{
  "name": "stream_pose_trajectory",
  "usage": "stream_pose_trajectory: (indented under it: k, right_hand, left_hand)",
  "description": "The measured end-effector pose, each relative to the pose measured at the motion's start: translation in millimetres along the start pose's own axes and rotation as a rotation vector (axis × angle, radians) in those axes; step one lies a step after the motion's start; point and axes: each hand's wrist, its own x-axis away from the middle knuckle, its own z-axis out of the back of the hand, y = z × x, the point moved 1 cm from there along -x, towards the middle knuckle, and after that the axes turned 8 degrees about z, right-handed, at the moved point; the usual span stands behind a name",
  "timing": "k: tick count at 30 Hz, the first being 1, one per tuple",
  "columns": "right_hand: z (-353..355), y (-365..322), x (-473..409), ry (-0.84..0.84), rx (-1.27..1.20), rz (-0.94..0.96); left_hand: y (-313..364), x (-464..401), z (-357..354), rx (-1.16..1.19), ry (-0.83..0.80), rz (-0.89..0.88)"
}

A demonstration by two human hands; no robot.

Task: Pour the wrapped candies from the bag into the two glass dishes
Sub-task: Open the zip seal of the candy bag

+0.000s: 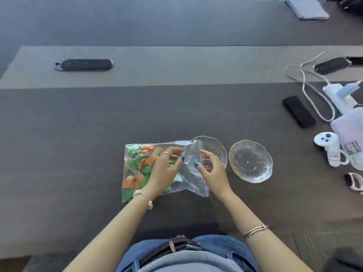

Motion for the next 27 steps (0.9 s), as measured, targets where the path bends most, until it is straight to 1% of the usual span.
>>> stream_pose_trajectory:
  k: [2,4,7,9,11,14,16,20,23,27]
  right_hand:
    - [3,15,-5,0.000,0.134,-0.173]
    - [5,28,-9,-0.081,0.231,-0.331]
    - [5,32,-31,-0.167,0.335,-0.405]
    - [3,26,-46,-0.230,0.378,-0.411]
    - [2,24,-56,-0.287,0.290,-0.451]
    - [5,22,-59,-0.355,0.065,-0.583]
    - [9,20,-58,-0.372,-0.033,-0.595]
    - [15,19,-48,-0.289,-0.162,-0.472]
    - [15,17,-41,-0.264,-0.216,-0.413]
    - [16,13,-43,-0.252,-0.218,-0.375]
  left_hand:
    - [-8,-5,-10,-0.158,-0.071,0.104]
    - [-15,-8,-23,-0.266,-0.146,0.183]
    - [-15,-16,-37,-0.306,-0.208,0.211]
    - [-11,-22,-44,-0.341,-0.205,0.202]
    - [-7,-26,-48,-0.362,-0.164,0.209]
    - [-5,-32,-55,-0.350,-0.119,0.251]
    - [-5,-35,-57,-0.336,-0.093,0.275]
    - [1,-39,-58,-0.253,-0.023,0.291]
    - [5,-42,-57,-0.230,0.055,0.321]
    - [13,-43,-54,-0.254,0.049,0.302]
